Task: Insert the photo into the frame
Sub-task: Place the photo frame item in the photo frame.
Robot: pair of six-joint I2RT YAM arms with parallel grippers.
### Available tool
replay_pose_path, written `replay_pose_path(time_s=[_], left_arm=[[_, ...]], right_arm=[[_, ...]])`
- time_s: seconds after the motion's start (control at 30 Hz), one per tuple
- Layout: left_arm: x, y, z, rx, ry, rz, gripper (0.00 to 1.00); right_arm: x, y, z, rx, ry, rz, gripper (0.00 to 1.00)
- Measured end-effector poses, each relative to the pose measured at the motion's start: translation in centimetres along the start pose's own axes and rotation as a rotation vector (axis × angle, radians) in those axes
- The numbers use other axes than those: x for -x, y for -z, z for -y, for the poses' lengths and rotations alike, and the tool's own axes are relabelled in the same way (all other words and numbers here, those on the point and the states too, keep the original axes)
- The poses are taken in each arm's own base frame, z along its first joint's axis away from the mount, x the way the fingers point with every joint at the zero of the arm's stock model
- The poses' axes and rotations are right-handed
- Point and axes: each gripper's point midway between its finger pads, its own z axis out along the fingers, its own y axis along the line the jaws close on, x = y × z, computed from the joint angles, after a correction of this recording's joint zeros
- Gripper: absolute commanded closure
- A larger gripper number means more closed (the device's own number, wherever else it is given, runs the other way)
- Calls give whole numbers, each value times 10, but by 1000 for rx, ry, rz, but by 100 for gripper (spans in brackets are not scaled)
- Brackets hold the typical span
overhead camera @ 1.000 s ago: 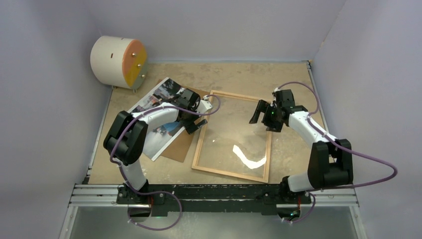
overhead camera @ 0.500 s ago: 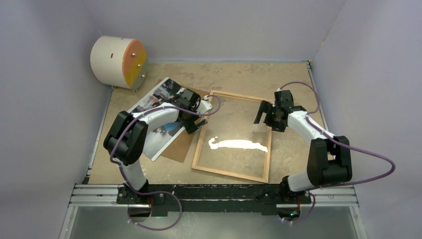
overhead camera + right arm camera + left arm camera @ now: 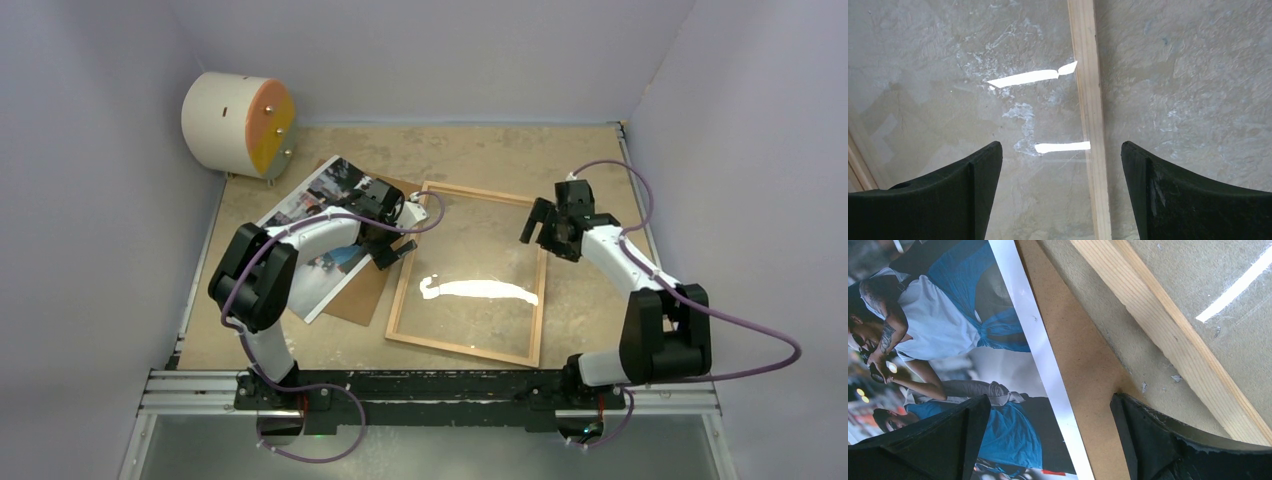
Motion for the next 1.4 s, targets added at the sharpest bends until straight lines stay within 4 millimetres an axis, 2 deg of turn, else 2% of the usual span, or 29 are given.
replay_pose_path(time_s=[0.27, 0.67, 1.4], left_arm=[[0, 0, 0, 3, 0, -2, 0], [0, 0, -1, 3, 0, -2, 0], [9, -3, 2, 17, -40, -4, 0]], right_arm=[[-15, -17, -7, 26, -29, -84, 18], [-12, -33, -16, 47, -39, -101, 22], [-4, -39, -25, 112, -60, -78, 26]])
